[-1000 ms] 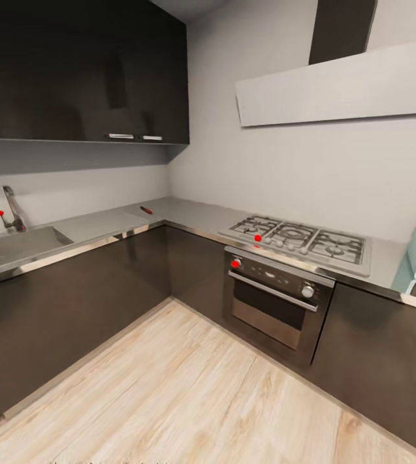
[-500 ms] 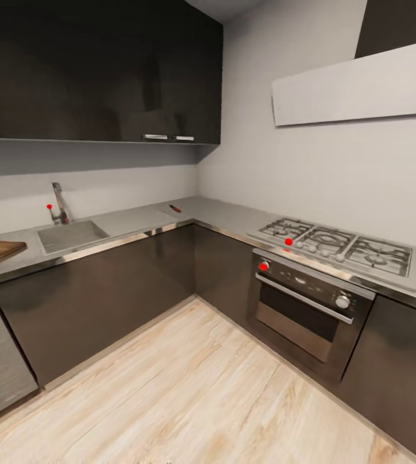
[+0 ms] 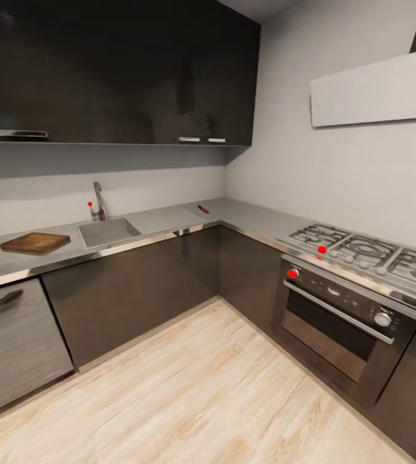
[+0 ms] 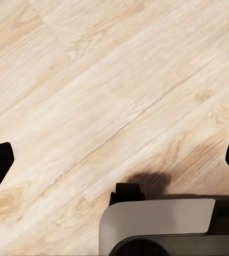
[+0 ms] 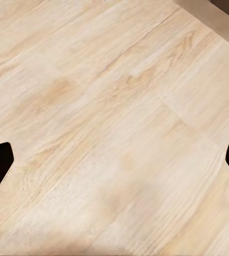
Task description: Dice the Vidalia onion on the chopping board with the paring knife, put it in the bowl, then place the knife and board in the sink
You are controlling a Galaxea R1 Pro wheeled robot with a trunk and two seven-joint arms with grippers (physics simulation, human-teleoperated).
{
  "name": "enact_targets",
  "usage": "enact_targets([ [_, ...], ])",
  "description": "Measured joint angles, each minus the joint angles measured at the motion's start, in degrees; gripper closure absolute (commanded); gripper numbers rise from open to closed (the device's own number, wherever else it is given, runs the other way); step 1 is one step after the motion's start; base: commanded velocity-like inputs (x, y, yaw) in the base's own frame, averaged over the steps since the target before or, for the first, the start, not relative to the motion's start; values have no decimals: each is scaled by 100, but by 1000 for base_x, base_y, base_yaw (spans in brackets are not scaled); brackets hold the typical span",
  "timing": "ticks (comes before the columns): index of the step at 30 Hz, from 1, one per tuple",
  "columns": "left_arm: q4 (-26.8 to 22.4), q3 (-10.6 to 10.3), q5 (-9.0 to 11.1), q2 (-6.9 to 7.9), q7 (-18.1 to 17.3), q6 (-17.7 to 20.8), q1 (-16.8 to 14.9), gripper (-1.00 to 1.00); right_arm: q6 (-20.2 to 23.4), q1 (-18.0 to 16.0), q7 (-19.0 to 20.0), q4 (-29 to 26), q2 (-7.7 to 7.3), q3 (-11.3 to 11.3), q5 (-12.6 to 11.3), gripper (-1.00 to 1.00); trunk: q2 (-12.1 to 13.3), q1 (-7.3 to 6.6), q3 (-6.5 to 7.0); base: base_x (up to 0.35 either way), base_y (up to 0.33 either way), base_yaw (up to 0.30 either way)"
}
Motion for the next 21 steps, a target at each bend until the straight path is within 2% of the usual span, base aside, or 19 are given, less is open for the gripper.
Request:
enact_targets([
  [21,0,0,0,5,0,0,0,-100,7,0,0,0,0,0,0,-100,843,-461,377,0,0,283],
])
